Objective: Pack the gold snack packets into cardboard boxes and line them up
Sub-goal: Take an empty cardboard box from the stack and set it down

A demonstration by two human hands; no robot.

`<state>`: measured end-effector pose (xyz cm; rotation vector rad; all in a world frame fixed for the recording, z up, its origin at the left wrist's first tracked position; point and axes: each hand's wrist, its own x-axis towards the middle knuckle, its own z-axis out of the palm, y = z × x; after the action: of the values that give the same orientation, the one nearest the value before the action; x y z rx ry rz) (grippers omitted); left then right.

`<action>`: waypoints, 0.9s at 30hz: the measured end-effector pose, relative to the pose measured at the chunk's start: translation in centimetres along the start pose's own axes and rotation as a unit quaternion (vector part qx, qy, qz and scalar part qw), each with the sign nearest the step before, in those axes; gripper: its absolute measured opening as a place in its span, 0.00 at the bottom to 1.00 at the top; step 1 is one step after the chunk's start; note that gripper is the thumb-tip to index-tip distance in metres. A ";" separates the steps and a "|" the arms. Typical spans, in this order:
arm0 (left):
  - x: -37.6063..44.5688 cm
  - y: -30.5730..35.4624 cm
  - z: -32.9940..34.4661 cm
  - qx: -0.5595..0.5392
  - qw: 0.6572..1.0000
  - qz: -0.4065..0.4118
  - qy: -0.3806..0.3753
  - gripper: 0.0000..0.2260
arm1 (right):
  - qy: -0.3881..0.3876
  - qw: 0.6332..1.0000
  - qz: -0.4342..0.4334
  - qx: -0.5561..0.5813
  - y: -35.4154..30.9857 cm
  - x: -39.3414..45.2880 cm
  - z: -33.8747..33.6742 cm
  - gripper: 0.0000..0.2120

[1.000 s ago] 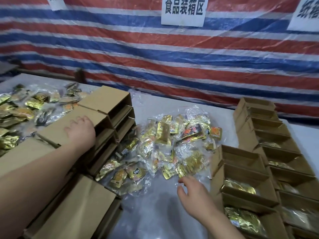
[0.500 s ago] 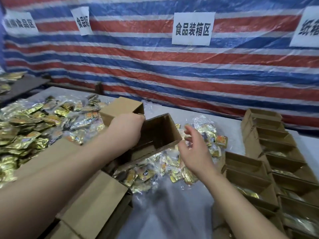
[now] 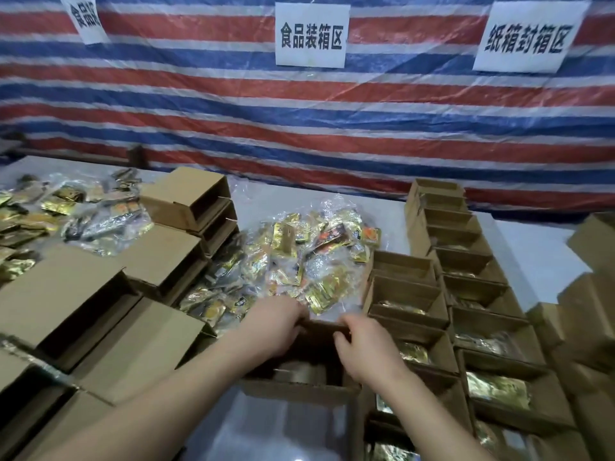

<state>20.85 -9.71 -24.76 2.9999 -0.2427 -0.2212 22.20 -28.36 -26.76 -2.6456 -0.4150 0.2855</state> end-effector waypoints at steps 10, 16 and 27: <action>-2.6 -4.0 11.1 -0.122 0.984 -0.108 -0.071 0.09 | -0.061 0.994 0.087 0.034 3.1 -1.4 9.5 0.07; -2.8 -3.5 14.6 -0.132 0.984 -0.101 -0.067 0.08 | -0.110 0.990 0.081 -0.038 3.5 -0.8 11.4 0.05; 2.9 -4.4 14.2 -0.210 0.967 -0.121 0.079 0.18 | -0.123 0.989 0.080 -0.012 3.7 1.6 9.3 0.20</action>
<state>22.19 -7.50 -39.66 2.5972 0.1686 -0.0455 22.17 -27.29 -36.80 -2.6799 -0.2843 0.6651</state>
